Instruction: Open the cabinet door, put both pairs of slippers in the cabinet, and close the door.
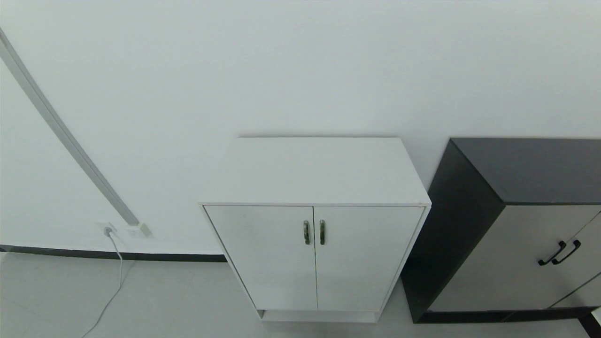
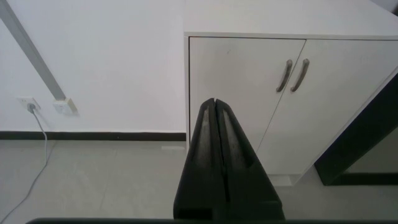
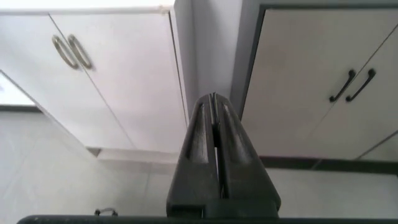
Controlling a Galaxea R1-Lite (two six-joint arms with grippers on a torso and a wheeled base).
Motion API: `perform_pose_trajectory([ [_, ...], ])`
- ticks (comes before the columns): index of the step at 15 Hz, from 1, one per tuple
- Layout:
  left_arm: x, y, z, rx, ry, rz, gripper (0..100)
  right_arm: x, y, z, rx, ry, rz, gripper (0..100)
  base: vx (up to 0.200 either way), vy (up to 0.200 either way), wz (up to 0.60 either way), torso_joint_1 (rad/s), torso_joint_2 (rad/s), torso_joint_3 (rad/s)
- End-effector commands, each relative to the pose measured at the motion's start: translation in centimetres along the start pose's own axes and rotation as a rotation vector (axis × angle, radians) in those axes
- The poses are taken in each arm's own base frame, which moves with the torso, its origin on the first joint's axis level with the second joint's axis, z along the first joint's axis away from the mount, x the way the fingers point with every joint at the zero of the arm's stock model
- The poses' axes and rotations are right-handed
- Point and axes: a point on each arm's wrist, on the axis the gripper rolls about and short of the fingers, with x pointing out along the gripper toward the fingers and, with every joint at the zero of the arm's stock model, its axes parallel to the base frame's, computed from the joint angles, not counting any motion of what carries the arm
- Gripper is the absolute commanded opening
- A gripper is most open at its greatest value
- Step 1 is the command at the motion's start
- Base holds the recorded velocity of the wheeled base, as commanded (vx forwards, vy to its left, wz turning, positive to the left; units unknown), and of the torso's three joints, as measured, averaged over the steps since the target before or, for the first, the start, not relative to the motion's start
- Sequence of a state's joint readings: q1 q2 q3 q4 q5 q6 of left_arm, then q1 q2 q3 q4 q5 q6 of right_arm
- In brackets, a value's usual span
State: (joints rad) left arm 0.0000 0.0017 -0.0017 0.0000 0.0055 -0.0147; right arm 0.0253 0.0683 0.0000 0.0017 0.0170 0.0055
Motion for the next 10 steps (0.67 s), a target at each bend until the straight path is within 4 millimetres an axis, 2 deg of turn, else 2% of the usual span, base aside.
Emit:
perform_pose_trajectory([
  [1,0.0,0.0,-0.01,0.001,0.0,0.001,0,-0.51,0.05,-0.17,0.0,-0.069,-0.019,0,0.0,0.0,0.0,0.0,0.0,0.0],
  [10,0.0,0.01,0.0,0.001,0.0,0.004,0,-0.51,0.04,-0.14,0.025,-0.072,-0.027,0,0.0,0.0,0.0,0.0,0.0,0.0],
])
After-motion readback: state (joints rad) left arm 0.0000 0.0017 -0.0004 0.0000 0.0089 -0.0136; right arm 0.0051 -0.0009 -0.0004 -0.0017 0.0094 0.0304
